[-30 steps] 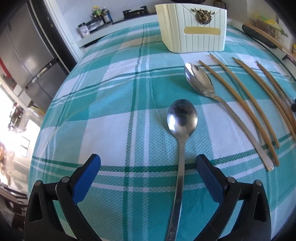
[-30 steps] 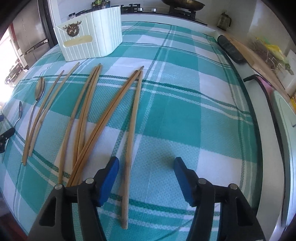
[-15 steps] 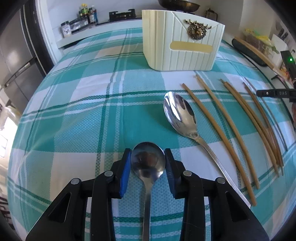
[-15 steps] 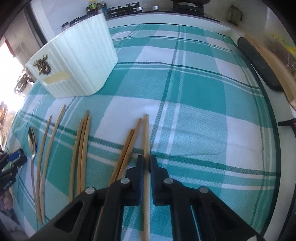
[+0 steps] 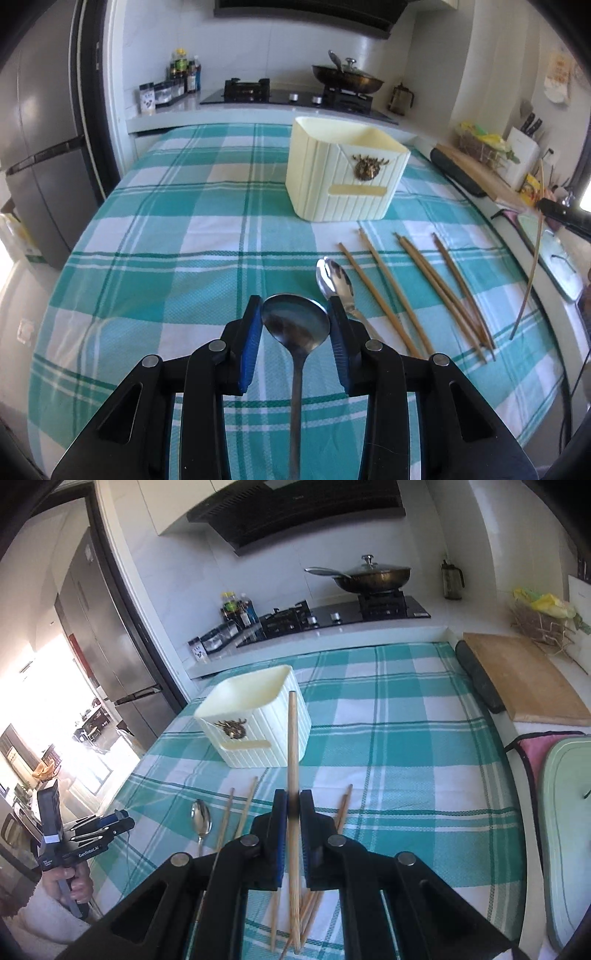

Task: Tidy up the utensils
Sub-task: 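Lift the spoon with the left tool while the right tool carries the chopstick over the basket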

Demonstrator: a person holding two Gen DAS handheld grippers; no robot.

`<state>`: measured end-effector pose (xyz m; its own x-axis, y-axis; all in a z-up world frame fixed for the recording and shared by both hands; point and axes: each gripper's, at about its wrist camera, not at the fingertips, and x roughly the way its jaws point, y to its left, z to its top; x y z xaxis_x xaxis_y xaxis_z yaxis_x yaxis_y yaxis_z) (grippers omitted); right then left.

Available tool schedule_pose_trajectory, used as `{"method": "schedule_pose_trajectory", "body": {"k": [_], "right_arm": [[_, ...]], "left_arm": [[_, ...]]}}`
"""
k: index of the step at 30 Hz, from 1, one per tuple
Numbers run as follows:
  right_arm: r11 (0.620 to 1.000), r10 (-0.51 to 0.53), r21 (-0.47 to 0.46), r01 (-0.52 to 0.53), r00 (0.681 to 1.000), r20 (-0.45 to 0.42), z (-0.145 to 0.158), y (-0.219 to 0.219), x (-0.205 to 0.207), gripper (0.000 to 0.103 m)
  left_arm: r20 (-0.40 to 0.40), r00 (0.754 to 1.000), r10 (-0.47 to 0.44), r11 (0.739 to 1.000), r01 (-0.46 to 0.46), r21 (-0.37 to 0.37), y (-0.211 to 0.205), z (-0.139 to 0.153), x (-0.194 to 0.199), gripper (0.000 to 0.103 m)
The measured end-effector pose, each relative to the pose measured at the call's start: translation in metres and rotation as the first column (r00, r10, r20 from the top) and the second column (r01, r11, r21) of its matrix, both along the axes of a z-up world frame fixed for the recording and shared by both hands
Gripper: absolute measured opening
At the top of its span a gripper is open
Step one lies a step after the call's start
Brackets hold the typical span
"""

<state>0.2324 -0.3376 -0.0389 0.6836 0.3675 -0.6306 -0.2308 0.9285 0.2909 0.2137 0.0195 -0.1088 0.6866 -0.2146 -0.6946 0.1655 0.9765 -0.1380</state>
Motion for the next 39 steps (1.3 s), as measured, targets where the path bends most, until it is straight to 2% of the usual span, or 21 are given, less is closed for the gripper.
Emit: {"method": "schedule_pose_trajectory", "body": {"k": [5, 9, 14, 18, 23, 27, 29, 31, 33, 35, 39], "right_arm": [[1.0, -0.012, -0.022, 0.014, 0.994, 0.104, 0.026, 0.013, -0.03, 0.007], [0.999, 0.001, -0.054, 0.01, 0.981, 0.196, 0.046, 0.027, -0.034, 0.007], [0.999, 0.023, -0.046, -0.012, 0.969, 0.246, 0.067, 0.043, -0.002, 0.007], [1.0, 0.015, -0.004, -0.015, 0.953, 0.301, 0.089, 0.058, 0.039, 0.007], [1.0, -0.022, 0.013, 0.018, 0.903, 0.43, 0.118, 0.084, 0.091, 0.007], [0.997, -0.066, -0.001, 0.077, 0.856, 0.512, 0.115, 0.101, 0.13, 0.007], [0.996, -0.068, -0.018, 0.089, 0.858, 0.51, 0.099, 0.107, 0.148, 0.007], [0.997, -0.052, -0.031, 0.074, 0.888, 0.457, 0.077, 0.109, 0.168, 0.007], [0.998, -0.032, -0.039, 0.05, 0.929, 0.368, 0.051, 0.11, 0.188, 0.007], [0.999, -0.008, -0.046, 0.022, 0.959, 0.283, 0.028, 0.111, 0.203, 0.007], [0.999, 0.028, -0.042, -0.021, 0.985, 0.173, 0.0, 0.111, 0.217, 0.007]], "left_arm": [[0.038, 0.999, -0.016, 1.0, 0.017, -0.025, 0.007, 0.026, -0.01, 0.035], [0.06, 0.997, -0.039, 0.998, 0.042, -0.039, 0.009, 0.053, -0.004, 0.034], [0.107, 0.993, -0.059, 0.996, 0.067, -0.067, 0.012, 0.101, 0.025, 0.034], [0.189, 0.98, -0.055, 0.993, 0.074, -0.095, 0.01, 0.153, 0.061, 0.034], [0.263, 0.965, 0.013, 0.988, 0.029, -0.155, 0.001, 0.189, 0.121, 0.034], [0.284, 0.956, 0.079, 0.985, -0.03, -0.172, -0.012, 0.182, 0.171, 0.033], [0.253, 0.963, 0.089, 0.984, -0.046, -0.172, -0.019, 0.169, 0.193, 0.033], [0.186, 0.979, 0.082, 0.985, -0.052, -0.165, -0.027, 0.149, 0.216, 0.033], [0.095, 0.994, 0.061, 0.989, -0.047, -0.14, -0.036, 0.124, 0.239, 0.033], [0.03, 0.999, 0.039, 0.993, -0.035, -0.111, -0.045, 0.102, 0.251, 0.033], [-0.066, 0.997, 0.028, 0.997, -0.033, -0.075, -0.056, 0.066, 0.269, 0.033]]}}
